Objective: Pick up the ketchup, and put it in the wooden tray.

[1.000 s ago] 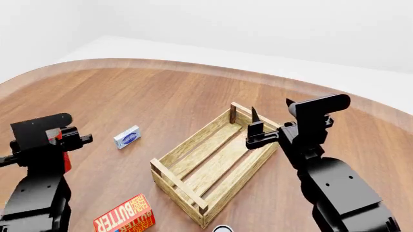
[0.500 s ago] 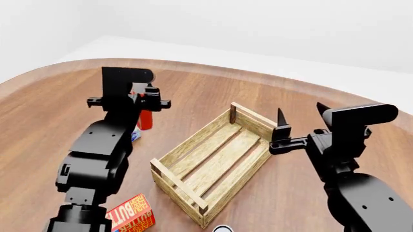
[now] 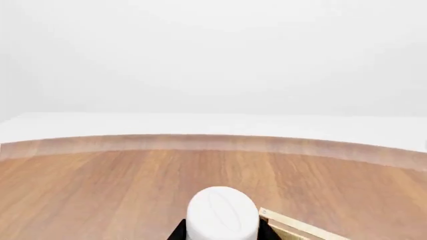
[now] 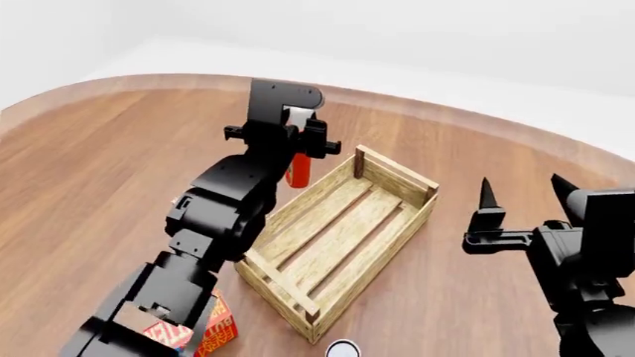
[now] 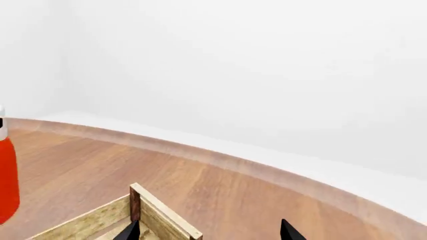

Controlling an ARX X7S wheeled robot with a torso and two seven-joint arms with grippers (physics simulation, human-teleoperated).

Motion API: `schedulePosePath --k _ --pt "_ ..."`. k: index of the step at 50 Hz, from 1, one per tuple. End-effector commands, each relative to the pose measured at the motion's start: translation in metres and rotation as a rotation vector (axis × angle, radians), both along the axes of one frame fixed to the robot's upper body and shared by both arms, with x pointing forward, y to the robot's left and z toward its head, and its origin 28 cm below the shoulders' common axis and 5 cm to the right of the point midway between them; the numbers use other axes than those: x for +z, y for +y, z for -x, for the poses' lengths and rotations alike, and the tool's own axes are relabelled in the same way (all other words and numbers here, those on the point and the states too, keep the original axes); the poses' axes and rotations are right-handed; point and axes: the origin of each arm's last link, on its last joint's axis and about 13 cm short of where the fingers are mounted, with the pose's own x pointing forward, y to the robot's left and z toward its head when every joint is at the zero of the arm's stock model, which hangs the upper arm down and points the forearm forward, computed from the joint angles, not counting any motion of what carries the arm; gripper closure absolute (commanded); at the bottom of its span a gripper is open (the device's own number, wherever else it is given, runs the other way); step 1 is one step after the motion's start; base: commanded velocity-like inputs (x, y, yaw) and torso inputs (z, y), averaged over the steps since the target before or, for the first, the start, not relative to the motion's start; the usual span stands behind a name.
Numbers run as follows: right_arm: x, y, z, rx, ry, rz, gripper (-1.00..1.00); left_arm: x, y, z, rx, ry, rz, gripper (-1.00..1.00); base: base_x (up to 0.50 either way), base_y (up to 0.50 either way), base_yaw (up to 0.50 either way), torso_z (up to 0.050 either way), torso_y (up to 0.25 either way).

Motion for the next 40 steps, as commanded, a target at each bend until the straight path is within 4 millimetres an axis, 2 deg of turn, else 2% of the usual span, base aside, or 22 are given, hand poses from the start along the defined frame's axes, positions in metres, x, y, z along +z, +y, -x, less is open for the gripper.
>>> schedulePosePath --k 1,22,40 --pt "0.003 -0.014 0.022 -0.073 -0.005 0.008 -1.0 0.005 -0.018 -0.01 -0.007 0.004 0.025 1.0 0.0 0.0 0.0 0.0 -0.098" --pt "-0.002 -0.013 0.018 -0.121 -0.005 0.006 -1.0 0.011 -0.031 -0.009 -0.042 -0.001 0.111 1.0 0.0 0.0 0.0 0.0 -0.102" --pt "-0.006 -0.01 0.012 -0.136 -0.003 0.002 -1.0 0.007 -0.035 -0.006 -0.066 0.011 0.127 1.0 0.0 0.0 0.0 0.0 -0.102"
